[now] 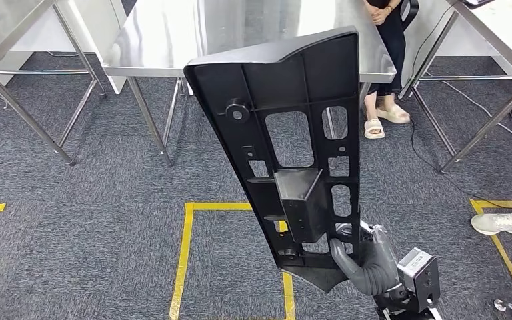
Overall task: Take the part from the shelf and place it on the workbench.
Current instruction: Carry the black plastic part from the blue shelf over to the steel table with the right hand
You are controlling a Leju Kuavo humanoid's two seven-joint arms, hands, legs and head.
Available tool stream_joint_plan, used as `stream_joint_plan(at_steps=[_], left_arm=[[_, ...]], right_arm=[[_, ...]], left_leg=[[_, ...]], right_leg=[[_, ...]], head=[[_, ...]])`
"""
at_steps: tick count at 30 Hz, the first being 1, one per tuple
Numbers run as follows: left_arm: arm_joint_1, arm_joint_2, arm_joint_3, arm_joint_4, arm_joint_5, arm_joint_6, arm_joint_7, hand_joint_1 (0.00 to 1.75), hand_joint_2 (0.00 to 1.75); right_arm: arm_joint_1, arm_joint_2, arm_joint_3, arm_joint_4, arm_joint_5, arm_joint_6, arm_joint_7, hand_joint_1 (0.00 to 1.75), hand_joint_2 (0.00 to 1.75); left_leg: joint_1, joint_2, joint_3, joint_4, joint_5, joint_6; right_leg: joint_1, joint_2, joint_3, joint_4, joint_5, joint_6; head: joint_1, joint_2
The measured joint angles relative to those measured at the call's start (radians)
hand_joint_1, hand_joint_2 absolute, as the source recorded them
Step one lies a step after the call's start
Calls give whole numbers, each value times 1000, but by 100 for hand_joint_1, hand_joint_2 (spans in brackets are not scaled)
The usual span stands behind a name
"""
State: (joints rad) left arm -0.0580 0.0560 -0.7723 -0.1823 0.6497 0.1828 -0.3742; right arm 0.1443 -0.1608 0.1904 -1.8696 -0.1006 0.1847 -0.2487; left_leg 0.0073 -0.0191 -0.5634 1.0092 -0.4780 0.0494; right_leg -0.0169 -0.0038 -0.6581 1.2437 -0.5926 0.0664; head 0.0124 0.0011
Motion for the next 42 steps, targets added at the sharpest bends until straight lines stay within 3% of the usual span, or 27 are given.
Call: stream_joint_plan(at_steps=[1,2,4,6,8,10,12,14,15,17,19,21,24,26,28,30,31,33,35,37,38,40,42], left_arm=[[1,-1,0,0,0,0,0,0,175],[1,-2,0,0,0,0,0,0,175],[0,-3,0,0,0,0,0,0,175],[2,-2,0,0,0,1,0,0,175],[3,-3,0,0,0,1,1,0,175],[1,-3,0,0,0,2,1,0,175],[1,-3,0,0,0,5,1,0,175],[4,-4,0,0,0,8,1,0,175],[5,-4,0,0,0,9,1,0,175],[5,-3,0,0,1,10,1,0,175],[5,-2,0,0,1,11,1,0,175],[5,-1,0,0,1,11,1,0,175],[8,0,0,0,1,11,2,0,175],[5,0,0,0,1,12,2,0,175],[4,0,1,0,1,11,2,0,175],[7,0,0,0,1,11,2,0,175],[8,-1,0,0,1,10,2,0,175],[8,-1,0,0,1,9,2,0,175],[8,0,0,0,0,9,3,0,175],[6,0,0,0,0,9,4,0,175],[4,0,0,0,0,9,4,0,175],[0,-1,0,-1,0,8,4,0,175],[0,-2,0,-1,0,9,4,0,175]], right_arm=[[1,0,0,0,0,0,0,175,175],[1,0,0,0,0,0,0,175,175],[1,0,0,0,0,0,0,175,175],[4,0,0,0,0,0,0,175,175],[6,0,-1,-2,1,-1,0,175,175],[3,0,-1,-3,1,-1,0,175,175],[3,0,-1,-4,2,-2,0,175,175],[4,0,-1,-3,4,-2,0,175,175],[5,0,-1,-3,5,-2,0,175,175],[4,0,-1,-3,6,-2,0,175,175],[3,0,-1,-3,8,-2,0,175,175],[3,1,0,-2,9,-2,0,175,175],[3,0,0,-1,10,-2,-1,175,175],[0,0,0,0,10,-2,-3,175,175],[0,-1,1,3,10,-2,-5,175,175],[2,-1,1,6,10,-2,-7,175,175],[3,-2,1,8,10,-2,-8,175,175],[4,-2,1,10,10,-2,-10,175,175],[5,-2,2,11,9,-2,-11,175,175],[4,-2,2,11,9,-2,-11,175,175],[4,-2,2,10,9,-2,-11,175,175],[2,-2,2,10,9,-3,-12,175,175],[1,-2,2,10,8,-3,-12,175,175]], left_leg=[[1,-3,10,0,-8,-4],[1,-5,19,0,-15,-9],[-1,-8,28,1,-27,-21],[-3,-7,28,5,-31,-30],[-2,-2,17,34,-34,-37],[0,7,-32,119,-51,-45],[2,12,-111,238,-93,-53],[3,12,-167,290,-109,-56],[3,13,-169,267,-86,-54],[2,16,-127,143,-1,-43],[-6,19,-88,50,20,-31],[-13,17,-77,29,-6,-20],[-8,14,-36,13,8,1],[-5,13,-14,11,3,9],[-5,9,-2,12,-12,11],[-5,4,20,12,-33,9],[-5,2,35,12,-45,7],[-5,-1,66,13,-73,-1],[-7,-2,84,12,-96,-14],[-7,-1,92,23,-98,-25],[-6,1,83,46,-89,-30],[-5,6,23,147,-62,-38],[-2,11,-76,266,-79,-47]], right_leg=[[-3,0,15,-65,44,14],[-4,0,36,-131,81,19],[-1,-2,63,-215,115,1],[2,-3,67,-222,114,-29],[-3,-1,80,-224,119,-44],[-7,-1,95,-227,112,-57],[-4,-1,105,-227,100,-68],[-2,0,117,-227,88,-71],[-1,1,126,-227,82,-71],[-1,2,146,-228,66,-66],[3,1,157,-231,50,-56],[6,1,170,-228,49,-39],[6,1,169,-185,42,-22],[5,1,110,-83,17,-22],[4,2,25,19,-24,-25],[3,2,-17,21,-41,-16],[1,1,-14,-26,-21,-5],[-1,0,11,-137,69,13],[5,0,35,-187,126,-5],[9,5,52,-193,119,-37],[6,6,61,-198,116,-45],[-1,6,89,-209,102,-62],[-2,5,118,-218,81,-74]], head=[[0,0],[1,0],[2,0],[0,0],[-2,0],[-4,0],[-5,0],[-6,0],[-6,0],[-6,0],[-5,0],[-4,0],[-3,0],[2,0],[3,0],[3,0],[3,0],[3,0],[1,0],[0,0],[-1,0],[-4,0],[-6,0]])
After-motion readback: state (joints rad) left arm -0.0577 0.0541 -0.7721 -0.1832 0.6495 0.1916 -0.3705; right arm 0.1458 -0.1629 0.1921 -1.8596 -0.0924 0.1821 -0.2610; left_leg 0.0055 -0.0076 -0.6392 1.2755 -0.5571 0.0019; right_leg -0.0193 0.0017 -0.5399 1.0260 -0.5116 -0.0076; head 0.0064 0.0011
